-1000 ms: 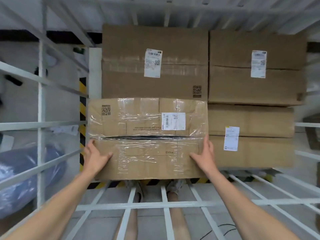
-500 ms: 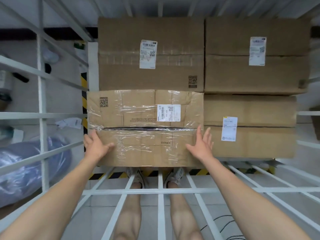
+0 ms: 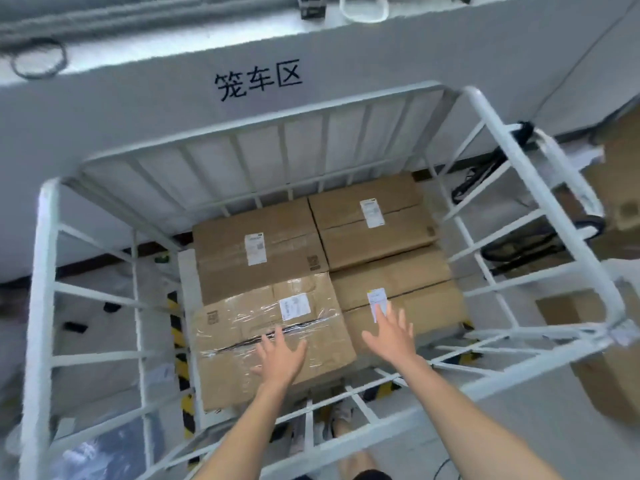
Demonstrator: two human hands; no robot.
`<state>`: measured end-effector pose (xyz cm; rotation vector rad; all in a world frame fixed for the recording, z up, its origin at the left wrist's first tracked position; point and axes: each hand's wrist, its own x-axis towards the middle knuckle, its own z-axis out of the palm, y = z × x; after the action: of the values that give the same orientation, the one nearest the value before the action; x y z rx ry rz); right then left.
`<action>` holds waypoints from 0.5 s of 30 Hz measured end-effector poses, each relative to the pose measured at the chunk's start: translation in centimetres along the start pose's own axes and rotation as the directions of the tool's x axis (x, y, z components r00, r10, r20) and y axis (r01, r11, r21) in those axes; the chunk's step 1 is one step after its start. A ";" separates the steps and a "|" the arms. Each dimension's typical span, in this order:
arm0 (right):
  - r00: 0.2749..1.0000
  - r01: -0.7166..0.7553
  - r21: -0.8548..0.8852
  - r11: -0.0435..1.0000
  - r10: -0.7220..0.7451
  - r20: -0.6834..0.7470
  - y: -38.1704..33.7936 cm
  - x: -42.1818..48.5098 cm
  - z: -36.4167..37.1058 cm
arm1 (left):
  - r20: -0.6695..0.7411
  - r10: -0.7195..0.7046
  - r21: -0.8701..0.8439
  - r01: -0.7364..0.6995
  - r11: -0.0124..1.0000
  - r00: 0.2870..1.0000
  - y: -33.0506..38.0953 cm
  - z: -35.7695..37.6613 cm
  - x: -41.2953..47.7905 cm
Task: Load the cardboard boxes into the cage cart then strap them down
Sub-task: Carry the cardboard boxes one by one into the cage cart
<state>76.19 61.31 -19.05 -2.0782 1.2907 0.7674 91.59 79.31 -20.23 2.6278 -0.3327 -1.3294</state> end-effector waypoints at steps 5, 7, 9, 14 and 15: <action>0.966 -0.073 0.135 0.988 0.104 -0.239 5.5 -8.4 -5.0 | 0.073 0.415 0.262 -0.419 0.869 0.907 9.6 1.6 -7.7; 0.938 -0.123 0.196 0.973 0.178 -0.296 8.4 -11.3 -5.6 | 0.120 0.545 0.338 -0.550 0.764 0.830 13.2 3.0 -11.1; 0.907 -0.184 0.264 0.947 0.267 -0.326 11.6 -14.0 -5.7 | 0.186 0.633 0.363 -0.651 0.667 0.752 16.6 4.9 -14.3; 0.816 -0.286 0.469 0.836 0.469 -0.338 21.8 -20.3 -5.2 | 0.364 0.729 0.467 -0.791 0.396 0.580 24.5 12.2 -22.4; 0.790 -0.312 0.499 0.808 0.513 -0.335 24.2 -21.5 -5.1 | 0.401 0.735 0.461 -0.814 0.353 0.547 26.0 14.2 -24.0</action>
<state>46.99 61.25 -4.15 -1.6709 2.0311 0.1175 63.25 60.20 -3.39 2.1155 -2.0640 -1.0822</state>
